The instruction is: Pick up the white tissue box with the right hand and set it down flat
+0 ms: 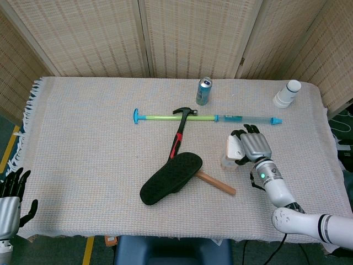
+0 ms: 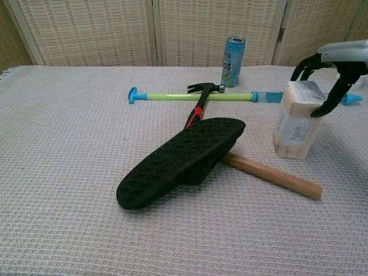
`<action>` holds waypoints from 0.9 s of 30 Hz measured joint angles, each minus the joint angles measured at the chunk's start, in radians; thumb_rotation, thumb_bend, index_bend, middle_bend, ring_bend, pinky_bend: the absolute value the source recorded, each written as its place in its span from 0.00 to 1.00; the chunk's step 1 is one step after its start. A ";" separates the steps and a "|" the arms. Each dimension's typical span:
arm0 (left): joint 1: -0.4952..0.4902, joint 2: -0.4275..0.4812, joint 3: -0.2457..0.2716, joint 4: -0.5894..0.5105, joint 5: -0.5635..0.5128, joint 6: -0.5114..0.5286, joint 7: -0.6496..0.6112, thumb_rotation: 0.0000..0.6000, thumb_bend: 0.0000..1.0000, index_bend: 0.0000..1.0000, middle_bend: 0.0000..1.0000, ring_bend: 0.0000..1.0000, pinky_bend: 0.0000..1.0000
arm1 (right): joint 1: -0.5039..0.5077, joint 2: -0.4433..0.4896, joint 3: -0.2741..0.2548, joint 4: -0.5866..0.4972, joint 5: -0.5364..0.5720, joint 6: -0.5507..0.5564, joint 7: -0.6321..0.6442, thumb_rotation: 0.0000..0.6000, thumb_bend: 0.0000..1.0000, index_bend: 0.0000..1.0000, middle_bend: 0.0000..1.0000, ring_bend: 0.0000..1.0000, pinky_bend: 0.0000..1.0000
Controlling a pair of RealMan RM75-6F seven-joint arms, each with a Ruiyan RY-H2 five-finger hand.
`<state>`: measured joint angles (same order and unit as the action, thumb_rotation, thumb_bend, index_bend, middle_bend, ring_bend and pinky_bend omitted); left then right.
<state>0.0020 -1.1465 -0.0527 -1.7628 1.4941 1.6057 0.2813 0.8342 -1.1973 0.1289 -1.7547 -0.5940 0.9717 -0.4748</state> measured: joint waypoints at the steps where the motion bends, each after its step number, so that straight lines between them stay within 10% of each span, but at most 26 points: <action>1: 0.000 0.000 0.000 0.000 0.000 0.001 0.000 1.00 0.40 0.07 0.00 0.00 0.17 | 0.000 -0.001 -0.001 0.001 0.001 0.003 -0.002 1.00 0.10 0.27 0.28 0.10 0.00; 17: 0.001 -0.001 0.001 -0.001 0.003 0.001 0.004 1.00 0.40 0.07 0.00 0.00 0.17 | -0.052 -0.040 0.021 0.038 -0.124 0.086 0.091 1.00 0.10 0.42 0.43 0.24 0.00; 27: 0.001 -0.002 0.002 -0.001 0.003 0.001 0.009 1.00 0.40 0.07 0.00 0.00 0.17 | -0.165 -0.113 0.072 0.190 -0.384 0.114 0.676 1.00 0.10 0.42 0.43 0.24 0.00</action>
<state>0.0034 -1.1489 -0.0508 -1.7643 1.4975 1.6065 0.2901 0.6690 -1.3099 0.2007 -1.5643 -0.9784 1.0857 0.2015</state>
